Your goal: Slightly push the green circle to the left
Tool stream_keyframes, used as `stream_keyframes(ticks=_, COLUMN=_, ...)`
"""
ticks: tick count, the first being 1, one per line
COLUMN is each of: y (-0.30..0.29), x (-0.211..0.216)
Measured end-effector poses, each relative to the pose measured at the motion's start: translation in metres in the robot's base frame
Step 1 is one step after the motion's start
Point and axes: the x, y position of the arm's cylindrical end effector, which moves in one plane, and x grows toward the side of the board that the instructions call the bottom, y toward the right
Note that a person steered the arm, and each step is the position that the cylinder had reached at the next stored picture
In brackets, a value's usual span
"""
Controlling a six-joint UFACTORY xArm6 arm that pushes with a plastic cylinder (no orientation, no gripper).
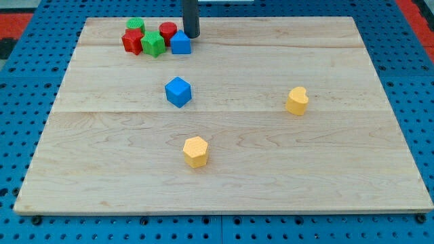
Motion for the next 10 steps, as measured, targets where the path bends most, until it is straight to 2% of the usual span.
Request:
stream_keyframes(ticks=1, y=-0.037, x=0.018)
stream_keyframes(ticks=2, y=-0.057, x=0.074)
stream_keyframes(ticks=3, y=-0.078, x=0.103)
stream_keyframes(ticks=4, y=-0.079, x=0.088)
stream_keyframes(ticks=5, y=-0.028, x=0.05)
stream_keyframes(ticks=7, y=-0.027, x=-0.047)
stream_keyframes(ticks=9, y=-0.114, x=-0.002)
stream_keyframes(ticks=10, y=-0.126, x=-0.002)
